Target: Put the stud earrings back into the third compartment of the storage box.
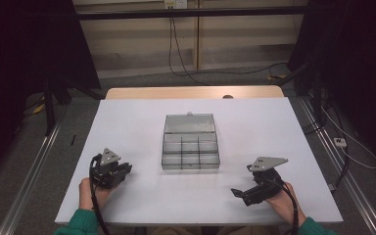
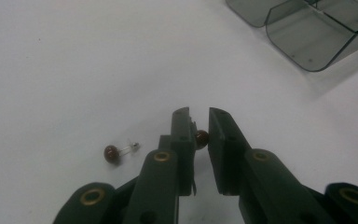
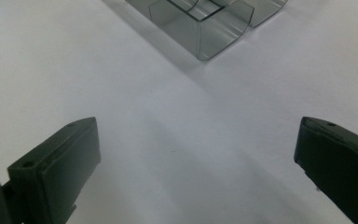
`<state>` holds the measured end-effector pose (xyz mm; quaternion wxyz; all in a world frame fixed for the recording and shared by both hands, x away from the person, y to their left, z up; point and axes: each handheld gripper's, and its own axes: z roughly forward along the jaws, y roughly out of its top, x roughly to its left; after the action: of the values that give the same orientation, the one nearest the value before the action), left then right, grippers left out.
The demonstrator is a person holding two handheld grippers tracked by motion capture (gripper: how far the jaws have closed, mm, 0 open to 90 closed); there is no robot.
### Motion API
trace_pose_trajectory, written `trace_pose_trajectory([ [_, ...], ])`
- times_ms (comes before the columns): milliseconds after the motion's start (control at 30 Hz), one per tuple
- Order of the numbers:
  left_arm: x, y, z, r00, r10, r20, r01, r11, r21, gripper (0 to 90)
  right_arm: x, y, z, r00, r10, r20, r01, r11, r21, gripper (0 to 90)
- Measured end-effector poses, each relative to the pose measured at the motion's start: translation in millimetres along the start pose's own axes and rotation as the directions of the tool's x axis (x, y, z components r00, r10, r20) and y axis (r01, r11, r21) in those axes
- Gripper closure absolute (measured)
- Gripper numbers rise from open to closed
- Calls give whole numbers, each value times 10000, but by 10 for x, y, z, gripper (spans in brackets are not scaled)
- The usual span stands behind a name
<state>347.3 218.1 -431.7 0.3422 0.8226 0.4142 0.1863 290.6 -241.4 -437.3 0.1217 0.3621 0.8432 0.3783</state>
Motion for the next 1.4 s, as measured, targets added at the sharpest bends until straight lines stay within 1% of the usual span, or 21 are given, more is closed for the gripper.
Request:
trace_pose_trajectory([
  [33,-9,4,-5,10000,-1,15,1,10000,-10,810,0,1,2,10000,8,20,-8,10000,8,2],
  [133,-28,21,-13,9999,166,14,-166,9999,-22,810,0,3,-1,10000,-27,76,27,10000,13,3],
  [167,-41,28,-10,9999,127,16,-127,9998,-122,810,1,3,-3,9999,-46,102,46,10000,9,3],
  [267,-58,50,-10,9997,232,54,-232,9996,-157,810,-8,12,-8,9998,-107,163,106,9999,29,3],
  [300,-63,59,-8,9997,236,83,-234,9996,-181,810,-12,15,-13,9998,-102,195,102,9999,12,3],
  [333,-75,65,-4,9998,151,102,-148,9996,-231,810,-19,17,-16,9998,-72,184,73,10000,-35,3],
  [367,-74,73,-2,9995,282,112,-279,9993,-233,810,-24,18,-19,9998,-62,176,62,10000,-18,3],
  [400,-83,79,2,9993,326,168,-322,9993,-188,810,-26,19,-21,9998,-63,184,63,10000,-12,3],
  [433,-99,84,8,9994,280,190,-275,9993,-262,810,-28,20,-21,9998,-45,196,46,10000,-32,3],
  [500,-118,102,7,9989,435,166,-430,9986,-303,810,-27,21,-14,9998,-54,181,54,10000,-24,3],
  [567,-149,120,8,9988,408,279,-396,9984,-404,810,-23,19,-8,9998,-39,170,39,10000,-4,3],
  [600,-164,131,7,9985,458,286,-446,9980,-438,810,-22,19,-6,9998,-34,172,34,10000,6,3],
  [633,-176,145,3,9981,539,292,-526,9977,-436,810,-21,19,-4,9998,-46,181,46,10000,16,3],
  [667,-194,158,9,9981,527,318,-511,9974,-500,810,-22,19,-2,9998,-60,180,59,10000,17,3],
  [767,-233,207,26,9972,672,342,-655,9967,-472,811,-26,17,-1,9999,-33,169,33,10000,22,3],
  [933,-334,306,50,9955,871,375,-840,9935,-769,810,-36,25,-4,9997,-42,221,43,10000,-19,3],
  [1067,-403,386,84,9939,987,499,-939,9915,-904,810,-38,26,-14,9997,-29,224,30,10000,-47,3],
  [1167,-442,439,108,9926,1100,514,-1045,9896,-993,810,-42,28,-10,9998,-43,197,43,10000,-42,3],
  [1333,-494,486,118,9910,1192,607,-1122,9877,-1088,810,-36,26,-8,9998,-38,215,38,10000,-12,3],
  [1367,-500,496,123,9917,1122,632,-1045,9879,-1146,810,-37,26,-7,9997,-36,224,36,10000,-6,3],
  [1400,-501,509,125,9916,1128,640,-1049,9877,-1156,810,-40,26,-6,9997,-14,236,14,10000,-9,3],
])
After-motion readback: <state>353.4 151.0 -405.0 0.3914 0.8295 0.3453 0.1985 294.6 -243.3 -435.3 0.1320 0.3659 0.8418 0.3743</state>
